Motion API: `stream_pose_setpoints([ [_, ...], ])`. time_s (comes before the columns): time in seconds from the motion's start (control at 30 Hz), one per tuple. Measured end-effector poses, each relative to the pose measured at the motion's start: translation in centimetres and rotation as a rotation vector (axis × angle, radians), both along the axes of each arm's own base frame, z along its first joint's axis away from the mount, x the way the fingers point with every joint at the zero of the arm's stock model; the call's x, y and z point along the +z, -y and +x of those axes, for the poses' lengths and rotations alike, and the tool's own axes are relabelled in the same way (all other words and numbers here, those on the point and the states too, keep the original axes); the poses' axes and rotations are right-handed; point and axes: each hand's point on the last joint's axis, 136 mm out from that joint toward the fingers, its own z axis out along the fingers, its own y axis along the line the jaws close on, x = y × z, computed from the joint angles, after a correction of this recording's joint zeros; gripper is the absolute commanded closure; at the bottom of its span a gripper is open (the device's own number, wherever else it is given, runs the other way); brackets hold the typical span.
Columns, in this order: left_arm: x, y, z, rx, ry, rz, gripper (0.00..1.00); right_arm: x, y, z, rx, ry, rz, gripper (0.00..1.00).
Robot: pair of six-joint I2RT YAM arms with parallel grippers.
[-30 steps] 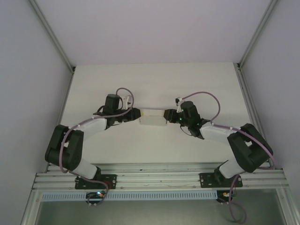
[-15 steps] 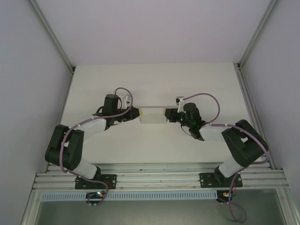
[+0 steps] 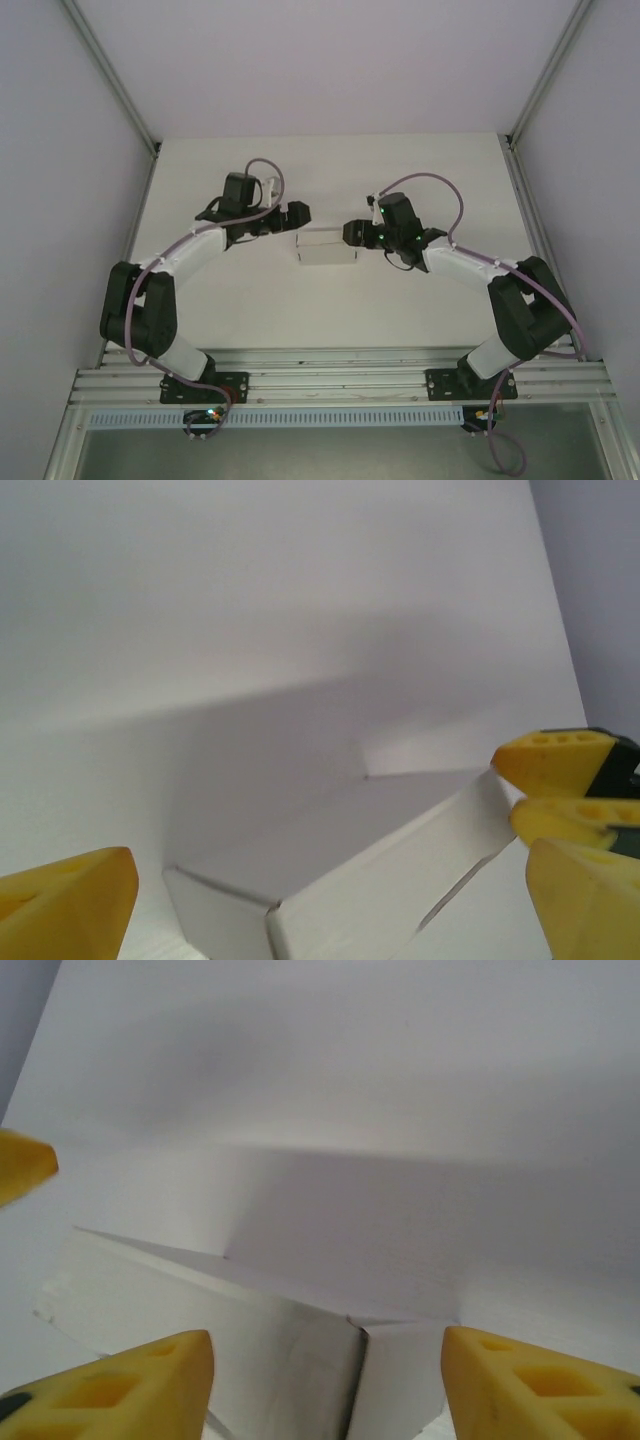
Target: Assemble paper box
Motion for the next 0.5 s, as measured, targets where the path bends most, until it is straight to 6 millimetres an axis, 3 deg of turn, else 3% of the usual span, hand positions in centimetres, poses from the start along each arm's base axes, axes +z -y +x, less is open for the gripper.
stream_pose_setpoints([
  [0.03, 0.6, -0.1, 0.4, 0.006, 0.016, 0.013, 0.00, 0.6, -0.1, 0.2, 0.007, 0.005, -0.006, 0.24],
  [0.07, 1.2, -0.3, 0.8, 0.016, 0.035, 0.032, 0.00, 1.1, -0.2, 0.4, 0.016, 0.012, -0.016, 0.02],
  [0.23, 2.5, -3.1, 1.1, 0.102, 0.099, 0.166, 0.00, 3.9, -1.3, 0.6, 0.157, 0.113, -0.067, 0.00],
  [0.37, 3.7, -6.6, 0.5, 0.198, 0.155, 0.257, 0.00, 5.6, -3.4, -0.7, 0.422, 0.213, -0.136, 0.00],
  [0.5, 3.1, -10.5, -0.1, 0.302, 0.155, 0.319, 0.00, 6.3, -6.2, -1.6, 0.712, 0.332, -0.261, 0.00],
])
